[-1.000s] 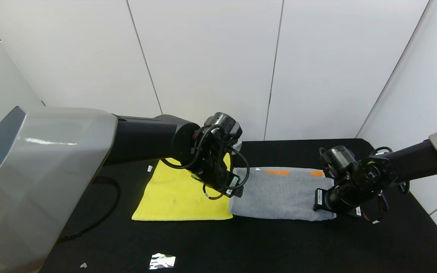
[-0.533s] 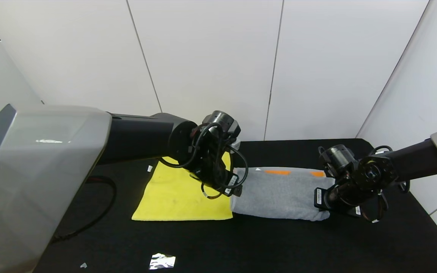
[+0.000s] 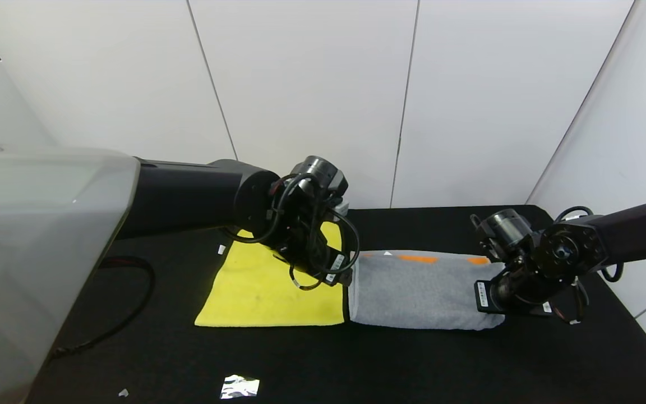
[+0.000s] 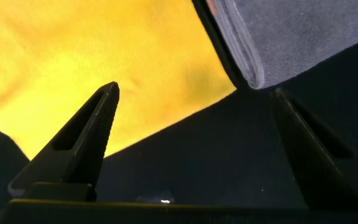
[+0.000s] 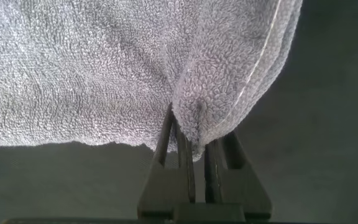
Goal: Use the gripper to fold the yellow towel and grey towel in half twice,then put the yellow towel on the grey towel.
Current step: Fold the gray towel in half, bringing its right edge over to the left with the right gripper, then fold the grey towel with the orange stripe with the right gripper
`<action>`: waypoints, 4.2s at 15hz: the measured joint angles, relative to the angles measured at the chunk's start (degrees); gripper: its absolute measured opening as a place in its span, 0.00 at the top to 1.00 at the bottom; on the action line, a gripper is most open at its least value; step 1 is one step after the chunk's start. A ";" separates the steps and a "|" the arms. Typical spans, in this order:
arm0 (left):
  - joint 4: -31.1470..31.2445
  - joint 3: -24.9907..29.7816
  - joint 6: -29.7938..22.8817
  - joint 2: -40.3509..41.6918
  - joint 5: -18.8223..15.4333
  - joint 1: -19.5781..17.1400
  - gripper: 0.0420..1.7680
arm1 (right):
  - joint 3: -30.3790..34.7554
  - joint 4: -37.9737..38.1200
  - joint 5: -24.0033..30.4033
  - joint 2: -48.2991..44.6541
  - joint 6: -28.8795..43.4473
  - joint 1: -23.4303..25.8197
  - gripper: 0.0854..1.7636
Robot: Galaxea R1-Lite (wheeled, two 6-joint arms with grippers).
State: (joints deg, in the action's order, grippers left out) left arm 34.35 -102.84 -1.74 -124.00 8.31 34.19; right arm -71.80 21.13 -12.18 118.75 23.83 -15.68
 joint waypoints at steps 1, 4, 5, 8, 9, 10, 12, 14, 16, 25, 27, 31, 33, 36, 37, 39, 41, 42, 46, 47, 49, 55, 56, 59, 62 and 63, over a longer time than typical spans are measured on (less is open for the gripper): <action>0.13 0.06 0.00 0.30 0.05 -0.10 0.03 | 0.02 1.18 -0.71 -0.50 -1.06 0.09 0.92; 0.29 0.44 0.00 1.32 0.05 -0.46 0.03 | -0.27 3.43 -4.92 -2.07 -3.75 0.68 0.92; 0.43 0.52 0.02 1.71 0.02 -0.66 0.03 | -0.35 3.47 -6.21 -2.40 -4.68 0.96 0.92; 0.43 1.41 0.09 3.13 0.02 -1.27 0.03 | -0.61 3.32 -8.09 -3.04 -6.13 1.07 0.92; 0.32 1.88 0.09 3.67 0.05 -1.45 0.03 | -0.71 2.99 -8.12 -3.29 -6.22 0.49 0.92; 0.32 2.51 0.09 4.29 0.06 -1.60 0.03 | -0.77 2.79 -8.09 -3.54 -6.22 -0.41 0.92; 0.10 4.05 0.11 5.60 0.11 -1.97 0.03 | -1.24 2.44 -7.98 -4.11 -6.11 -2.45 0.92; 0.10 5.81 0.13 7.13 0.44 -2.58 0.03 | -1.55 0.93 -7.74 -4.69 -6.07 -4.79 0.92; -0.04 8.05 0.11 8.70 1.54 -3.24 0.03 | -1.97 -0.72 -7.61 -5.08 -6.10 -7.01 0.92; -0.09 15.38 0.00 15.43 2.79 -4.90 0.03 | -6.21 -3.36 -3.99 -4.19 -5.85 -16.13 0.92; -0.09 16.35 -0.04 16.26 2.77 -5.34 0.03 | -6.23 -4.29 -3.77 -3.12 -5.61 -17.59 0.92; -0.15 17.55 -0.06 17.12 2.66 -5.91 0.03 | -5.79 -8.16 -2.99 0.13 -3.19 -20.32 0.92; -0.22 18.01 -0.06 17.34 2.63 -6.03 0.03 | -5.60 -9.52 -2.40 1.82 -2.33 -21.33 0.92; -0.22 18.36 -0.09 17.47 2.57 -6.12 0.03 | -5.46 -10.84 -1.65 3.85 -2.22 -22.19 0.92; -0.20 18.40 -0.09 17.49 2.50 -6.14 0.03 | -5.46 -10.98 -1.69 4.40 -2.22 -22.25 0.92; -0.20 18.47 -0.09 17.49 2.50 -6.22 0.03 | -5.46 -11.56 -1.69 5.07 -2.00 -22.36 0.79; -0.17 18.47 -0.06 17.49 2.49 -6.25 0.03 | -5.24 -12.00 -1.56 5.23 -2.00 -22.66 0.62; -0.17 18.47 -0.09 17.47 2.49 -6.23 0.03 | -5.16 -12.18 -1.32 5.18 -1.63 -22.75 0.55; -0.22 18.80 -0.04 17.49 2.49 -6.22 0.03 | -5.03 -12.15 1.62 3.99 -0.49 -23.02 0.34; -0.22 18.88 -0.02 17.49 2.49 -6.19 0.03 | -4.92 -12.11 2.02 3.44 -0.44 -22.99 0.30; -0.23 18.91 -0.06 17.49 2.49 -6.23 0.03 | -4.82 -11.82 3.10 2.15 -0.07 -22.99 0.24; -0.23 19.41 -0.04 17.49 2.46 -6.23 0.03 | -4.30 -11.61 2.58 -1.02 -0.30 -22.58 0.13; -0.26 19.49 -0.04 17.49 2.49 -6.23 0.03 | -4.30 -11.63 2.26 -1.22 -0.33 -22.42 0.12; -0.28 19.63 -0.04 17.49 2.46 -6.23 0.03 | -4.30 -12.18 -1.58 -1.00 -0.27 -21.89 0.09; -0.26 19.71 -0.09 17.49 2.46 -6.23 0.03 | -4.44 -13.21 -3.23 0.21 -0.20 -21.64 0.07; -0.34 19.80 -0.06 17.51 2.46 -6.23 0.03 | -4.44 -13.93 -3.23 0.74 -0.20 -21.59 0.07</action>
State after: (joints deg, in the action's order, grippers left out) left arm 34.01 -83.04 -1.80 -106.50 10.78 27.97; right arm -76.24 7.19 -15.41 119.49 23.64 -37.27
